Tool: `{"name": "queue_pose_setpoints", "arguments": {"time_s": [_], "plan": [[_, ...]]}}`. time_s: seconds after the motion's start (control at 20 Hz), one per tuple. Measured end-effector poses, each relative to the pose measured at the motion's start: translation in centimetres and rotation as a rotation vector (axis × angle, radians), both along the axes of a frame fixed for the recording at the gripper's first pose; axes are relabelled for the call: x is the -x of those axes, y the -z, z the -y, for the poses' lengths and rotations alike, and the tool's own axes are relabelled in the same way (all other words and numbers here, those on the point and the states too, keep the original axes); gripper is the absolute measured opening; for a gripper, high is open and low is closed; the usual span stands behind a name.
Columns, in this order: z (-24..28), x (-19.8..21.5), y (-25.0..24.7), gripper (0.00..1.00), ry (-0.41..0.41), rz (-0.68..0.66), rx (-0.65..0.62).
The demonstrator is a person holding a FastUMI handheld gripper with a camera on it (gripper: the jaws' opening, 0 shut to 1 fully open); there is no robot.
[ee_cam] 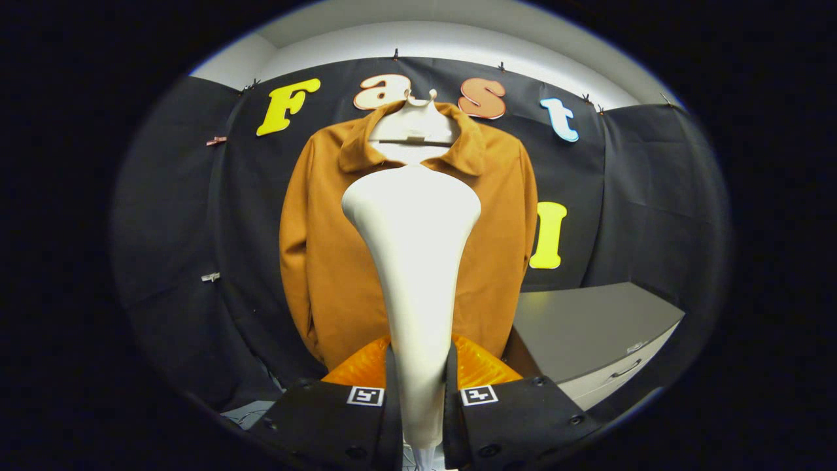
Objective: Iron the clothes twice with a garment steamer, once on the left side and once on the right side.
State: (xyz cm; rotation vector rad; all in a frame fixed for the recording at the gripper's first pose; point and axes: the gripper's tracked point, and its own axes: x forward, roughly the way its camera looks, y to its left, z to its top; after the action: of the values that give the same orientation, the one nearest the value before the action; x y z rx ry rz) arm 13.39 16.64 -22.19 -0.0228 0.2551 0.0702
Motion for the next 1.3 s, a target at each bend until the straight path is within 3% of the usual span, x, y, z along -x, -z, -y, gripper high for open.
{"name": "queue_pose_setpoints", "arguments": {"time_s": [0.4,0.8,1.3], "plan": [[6.7,0.9,-8.3,0.28,0.088,0.075,-0.018],[9.8,3.3,-9.5,0.28,0.101,0.080,-0.021],[8.7,4.2,-10.7,0.28,0.093,0.124,-0.045]]}}
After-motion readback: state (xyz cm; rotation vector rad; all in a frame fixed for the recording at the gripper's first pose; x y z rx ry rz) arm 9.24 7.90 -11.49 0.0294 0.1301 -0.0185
